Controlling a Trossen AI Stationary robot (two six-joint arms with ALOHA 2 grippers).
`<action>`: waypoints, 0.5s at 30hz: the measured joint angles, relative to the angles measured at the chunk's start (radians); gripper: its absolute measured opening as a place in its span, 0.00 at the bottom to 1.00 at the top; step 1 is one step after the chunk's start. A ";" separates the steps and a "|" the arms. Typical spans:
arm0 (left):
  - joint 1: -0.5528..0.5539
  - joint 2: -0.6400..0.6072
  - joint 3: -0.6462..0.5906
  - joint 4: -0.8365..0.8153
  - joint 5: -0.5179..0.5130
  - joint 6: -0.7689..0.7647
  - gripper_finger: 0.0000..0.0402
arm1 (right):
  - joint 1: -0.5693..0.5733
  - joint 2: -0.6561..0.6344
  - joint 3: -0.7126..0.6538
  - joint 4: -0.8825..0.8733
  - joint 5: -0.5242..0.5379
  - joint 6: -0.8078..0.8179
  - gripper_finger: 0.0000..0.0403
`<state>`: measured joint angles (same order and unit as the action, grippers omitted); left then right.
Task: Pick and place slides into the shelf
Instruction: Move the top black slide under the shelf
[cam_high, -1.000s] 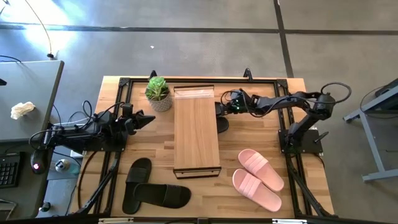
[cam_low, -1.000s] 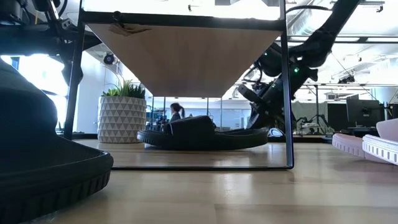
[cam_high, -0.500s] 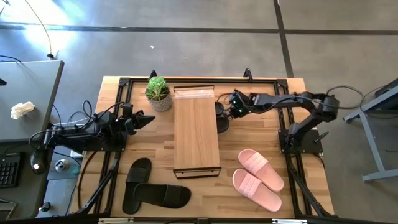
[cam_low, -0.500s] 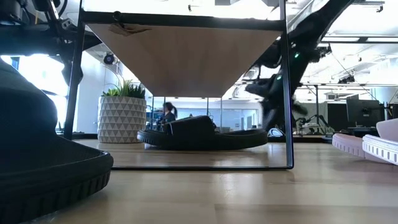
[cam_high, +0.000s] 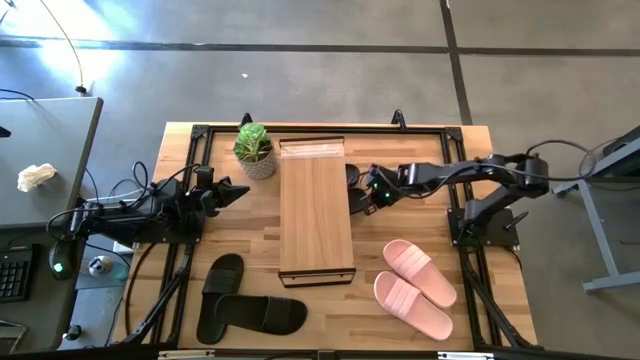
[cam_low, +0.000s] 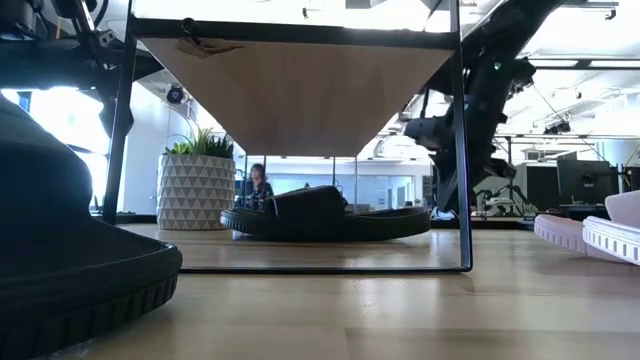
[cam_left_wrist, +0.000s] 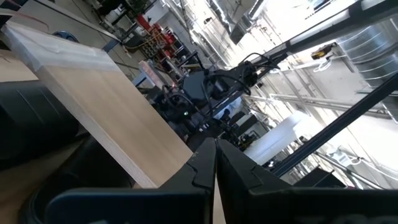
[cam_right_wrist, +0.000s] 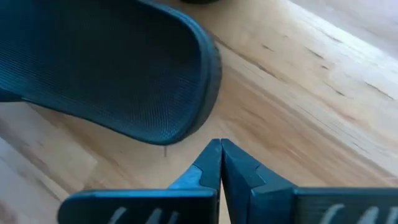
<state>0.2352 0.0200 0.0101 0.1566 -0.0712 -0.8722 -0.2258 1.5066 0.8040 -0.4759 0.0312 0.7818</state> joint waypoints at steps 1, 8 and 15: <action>0.000 0.000 0.000 0.000 0.000 0.000 0.01 | 0.005 0.010 0.000 0.021 0.002 0.000 0.00; 0.000 0.000 0.000 -0.001 0.000 -0.013 0.01 | 0.013 0.020 -0.001 0.129 -0.014 0.010 0.00; 0.000 0.000 0.000 -0.001 0.000 -0.015 0.01 | 0.013 0.007 -0.001 0.066 -0.015 0.027 0.00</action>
<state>0.2356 0.0200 0.0101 0.1558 -0.0711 -0.8871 -0.2125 1.5140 0.8032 -0.4098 0.0161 0.8084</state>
